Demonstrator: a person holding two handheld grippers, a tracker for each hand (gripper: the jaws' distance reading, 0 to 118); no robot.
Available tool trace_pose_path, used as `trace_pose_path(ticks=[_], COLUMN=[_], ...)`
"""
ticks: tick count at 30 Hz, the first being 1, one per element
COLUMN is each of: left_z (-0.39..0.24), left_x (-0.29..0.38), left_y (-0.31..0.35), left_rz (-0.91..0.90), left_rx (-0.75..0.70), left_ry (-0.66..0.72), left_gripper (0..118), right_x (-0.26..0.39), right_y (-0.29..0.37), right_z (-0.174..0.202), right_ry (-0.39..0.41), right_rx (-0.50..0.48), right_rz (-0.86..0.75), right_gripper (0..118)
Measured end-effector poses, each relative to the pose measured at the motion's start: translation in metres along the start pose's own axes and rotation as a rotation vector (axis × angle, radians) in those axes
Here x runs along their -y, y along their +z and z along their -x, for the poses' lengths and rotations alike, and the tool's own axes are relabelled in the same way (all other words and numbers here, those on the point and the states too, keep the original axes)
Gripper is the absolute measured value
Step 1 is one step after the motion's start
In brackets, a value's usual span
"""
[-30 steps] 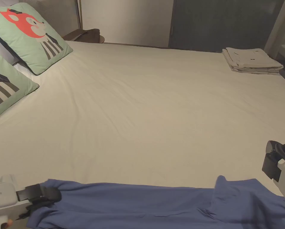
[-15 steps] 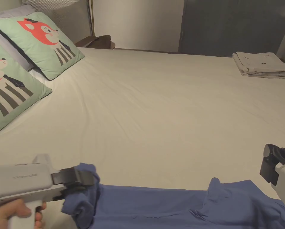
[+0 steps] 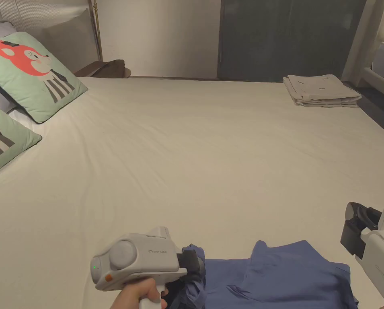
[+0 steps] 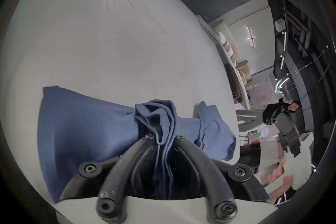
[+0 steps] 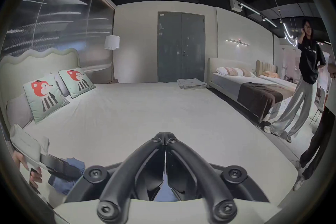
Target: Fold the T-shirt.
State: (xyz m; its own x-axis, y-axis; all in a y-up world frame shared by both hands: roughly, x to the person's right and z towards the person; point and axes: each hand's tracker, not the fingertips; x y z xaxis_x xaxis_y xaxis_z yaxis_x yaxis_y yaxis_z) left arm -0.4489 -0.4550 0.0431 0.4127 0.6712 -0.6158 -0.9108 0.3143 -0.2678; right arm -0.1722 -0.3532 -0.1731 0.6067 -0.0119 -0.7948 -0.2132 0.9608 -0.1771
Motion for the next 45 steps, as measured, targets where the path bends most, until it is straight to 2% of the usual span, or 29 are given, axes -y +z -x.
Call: trace_pose_path(ticks=[3, 4, 5, 6, 7, 8, 9, 10, 12, 13, 14, 15, 16, 17, 18, 21, 30, 34, 40, 45], left_z=[0.000, 0.001, 0.001, 0.003, -0.004, -0.005, -0.006, -0.007, -0.009, -0.009, -0.014, -0.020, -0.021, -0.022, -0.022, -0.024, -0.079, -0.084, -0.080, -0.049], left_x=[0.002, 0.003, 0.003, 0.002, 0.010, 0.010, 0.012, 0.015, 0.023, 0.026, 0.034, 0.043, 0.049, 0.055, 0.061, 0.074, 0.122, 0.122, 0.112, 0.076], left_y=[-0.018, -0.019, -0.018, -0.015, -0.007, -0.001, 0.005, 0.013, 0.028, 0.030, 0.033, 0.034, 0.026, 0.015, 0.002, -0.008, -0.052, -0.060, -0.047, 0.006], left_rz=[-0.019, -0.030, -0.034, -0.039, -0.053, -0.076, -0.112, -0.169, -0.280, -0.327, -0.375, -0.405, -0.422, -0.421, -0.407, -0.354, -0.297, -0.298, -0.272, -0.280], left_rx=[-0.052, -0.057, -0.051, -0.024, 0.022, 0.033, 0.037, 0.034, -0.004, -0.051, -0.110, -0.192, -0.288, -0.404, -0.488, -0.346, -0.357, -0.344, -0.199, 0.023], left_ry=[-0.016, -0.030, -0.038, -0.040, -0.040, -0.057, -0.082, -0.112, -0.186, -0.216, -0.254, -0.296, -0.356, -0.409, -0.452, -0.412, -0.592, -0.572, -0.529, -0.301], left_gripper=[5, 10, 21, 39, 69, 91, 106, 110, 109, 105, 92, 68, 29, 9, 7, 7, 7, 7, 7, 7], right_x=[0.001, 0.002, 0.002, 0.003, 0.004, 0.005, 0.005, 0.006, 0.004, 0.004, 0.004, 0.005, 0.008, 0.009, 0.009, 0.013, 0.013, 0.012, 0.012, 0.006], right_y=[0.002, 0.002, 0.002, 0.002, 0.002, -0.001, -0.001, -0.002, 0.000, 0.000, 0.000, 0.000, -0.003, -0.003, -0.002, -0.005, -0.002, 0.001, 0.001, 0.000], right_z=[-0.006, -0.009, -0.010, -0.011, -0.011, -0.014, -0.014, -0.015, -0.012, -0.012, -0.011, -0.011, -0.012, -0.012, -0.012, -0.019, -0.022, -0.026, -0.021, -0.015], right_ry=[-0.011, -0.014, -0.015, -0.018, -0.020, -0.022, -0.024, -0.025, -0.028, -0.027, -0.027, -0.028, -0.030, -0.032, -0.033, -0.034, -0.040, -0.043, -0.047, -0.040], right_rx=[0.010, 0.011, 0.013, 0.013, 0.012, 0.010, 0.010, 0.008, 0.003, 0.000, -0.001, -0.003, -0.007, -0.009, -0.010, -0.012, -0.001, 0.007, 0.001, -0.015], right_rz=[-0.001, -0.002, -0.001, 0.001, 0.003, 0.005, 0.008, 0.010, 0.014, 0.015, 0.017, 0.019, 0.020, 0.020, 0.019, 0.020, 0.022, 0.022, 0.023, 0.017], right_gripper=[0, 0, 0, 0, 0, 0, 0, 0, 0, 0, 0, 0, 0, 0, 0, 0, 0, 0, 0, 0])
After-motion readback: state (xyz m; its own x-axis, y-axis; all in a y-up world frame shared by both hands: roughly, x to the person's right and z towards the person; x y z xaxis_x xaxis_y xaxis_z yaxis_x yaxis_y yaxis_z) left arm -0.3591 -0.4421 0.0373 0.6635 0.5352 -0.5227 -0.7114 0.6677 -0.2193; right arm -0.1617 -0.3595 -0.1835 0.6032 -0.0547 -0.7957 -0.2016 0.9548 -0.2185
